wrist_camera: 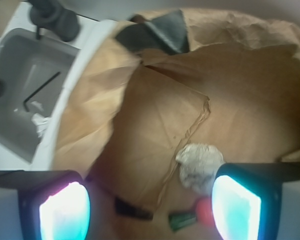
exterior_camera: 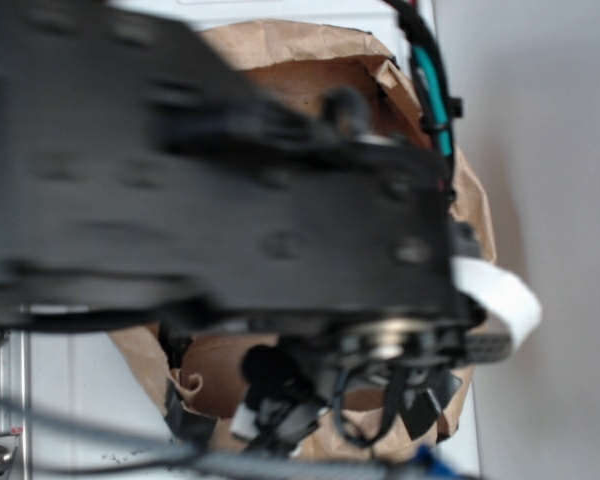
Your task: Grab the white paper.
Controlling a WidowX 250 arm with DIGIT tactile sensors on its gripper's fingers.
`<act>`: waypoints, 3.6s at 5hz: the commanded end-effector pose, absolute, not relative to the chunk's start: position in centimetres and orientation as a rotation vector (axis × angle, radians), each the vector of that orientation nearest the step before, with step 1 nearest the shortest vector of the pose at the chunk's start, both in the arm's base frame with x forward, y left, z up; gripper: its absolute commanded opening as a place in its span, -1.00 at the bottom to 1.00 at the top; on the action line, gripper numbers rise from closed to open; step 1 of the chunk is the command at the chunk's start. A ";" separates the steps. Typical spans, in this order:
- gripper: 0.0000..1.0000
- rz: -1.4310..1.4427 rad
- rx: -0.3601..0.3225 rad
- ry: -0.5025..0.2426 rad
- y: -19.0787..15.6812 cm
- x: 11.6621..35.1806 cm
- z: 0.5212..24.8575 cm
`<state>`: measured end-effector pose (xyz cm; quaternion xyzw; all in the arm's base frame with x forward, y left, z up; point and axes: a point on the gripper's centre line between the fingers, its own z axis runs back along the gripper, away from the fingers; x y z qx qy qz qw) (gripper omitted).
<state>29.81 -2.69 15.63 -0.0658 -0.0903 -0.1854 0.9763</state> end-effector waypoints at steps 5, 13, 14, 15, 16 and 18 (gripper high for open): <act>1.00 -0.299 -0.063 -0.241 0.6 31.4 11.1; -1.00 -0.364 0.074 -0.227 0.8 31.4 4.1; -1.00 -0.346 0.045 -0.252 1.0 31.5 5.6; -1.00 -0.332 -0.019 -0.276 0.6 31.4 9.8; -1.00 -0.285 -0.037 -0.272 0.4 30.3 14.8; -1.00 -0.219 -0.100 -0.220 2.3 28.6 18.9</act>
